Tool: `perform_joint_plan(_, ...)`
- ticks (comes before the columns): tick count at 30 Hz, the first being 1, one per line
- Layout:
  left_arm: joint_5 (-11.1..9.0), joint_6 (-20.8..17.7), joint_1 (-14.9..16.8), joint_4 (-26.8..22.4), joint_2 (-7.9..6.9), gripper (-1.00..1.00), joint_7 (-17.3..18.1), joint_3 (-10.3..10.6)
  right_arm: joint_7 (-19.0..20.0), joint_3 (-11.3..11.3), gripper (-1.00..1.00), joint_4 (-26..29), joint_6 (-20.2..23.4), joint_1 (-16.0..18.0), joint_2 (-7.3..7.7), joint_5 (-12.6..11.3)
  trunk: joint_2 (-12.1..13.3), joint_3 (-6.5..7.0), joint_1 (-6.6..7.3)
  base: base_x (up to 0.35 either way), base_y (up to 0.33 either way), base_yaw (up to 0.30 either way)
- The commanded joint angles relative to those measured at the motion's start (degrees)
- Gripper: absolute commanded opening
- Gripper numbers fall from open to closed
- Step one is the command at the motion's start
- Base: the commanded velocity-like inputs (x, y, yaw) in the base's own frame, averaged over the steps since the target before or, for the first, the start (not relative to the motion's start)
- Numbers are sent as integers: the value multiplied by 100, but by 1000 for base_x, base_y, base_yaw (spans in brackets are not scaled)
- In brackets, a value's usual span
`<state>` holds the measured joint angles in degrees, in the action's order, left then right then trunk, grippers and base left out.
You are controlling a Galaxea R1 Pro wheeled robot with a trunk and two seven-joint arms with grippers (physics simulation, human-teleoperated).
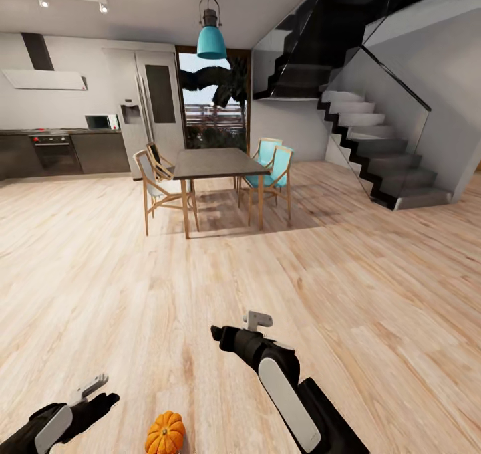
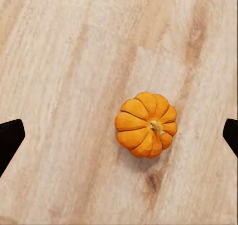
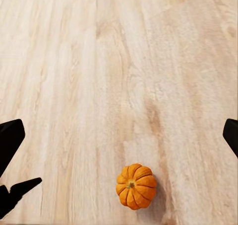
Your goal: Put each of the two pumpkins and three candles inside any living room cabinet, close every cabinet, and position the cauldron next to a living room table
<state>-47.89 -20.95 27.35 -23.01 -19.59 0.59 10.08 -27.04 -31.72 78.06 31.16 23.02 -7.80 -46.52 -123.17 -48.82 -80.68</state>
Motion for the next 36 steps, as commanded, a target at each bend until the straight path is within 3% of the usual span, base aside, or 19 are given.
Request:
perform_joint_plan(1, -27, -38, 35, -2, 5, 100, 1, -121, -4, -49, 100, 52, -4, 0, 2, 3, -41, -19, -23, 0, 0, 0)
perform_joint_plan(3, -19, -61, 75, 10, 33, 100, -2, -364, -4, -89, 100, 107, -12, -5, 5, 3, -122, -55, -67, 0, 0, 0)
perform_joint_plan(8, -3, -65, 92, 15, 59, 100, -6, -491, -3, -68, 100, 113, -22, -7, 6, 3, -322, -144, -176, 0, 0, 0)
perform_joint_plan(11, 8, 25, 94, 16, 165, 100, -6, -489, -3, -63, 100, 92, -29, -8, 6, 3, -443, -198, -242, 0, 0, 0)
perform_joint_plan(16, -1, 293, 95, 16, 209, 100, -21, -482, -4, -56, 100, 104, -154, -8, 43, -7, -643, -288, -352, 0, 0, 0)
perform_joint_plan(24, 6, 320, 95, 16, 211, 100, -32, -482, -3, -70, 100, -24, -414, -8, 4, -22, -964, -432, -528, 0, 0, 0)
perform_joint_plan(36, 25, 314, 95, 16, 288, 100, -33, -482, -3, -48, 100, -175, -415, -8, 35, -31, -1445, -647, -791, 0, 0, 0)
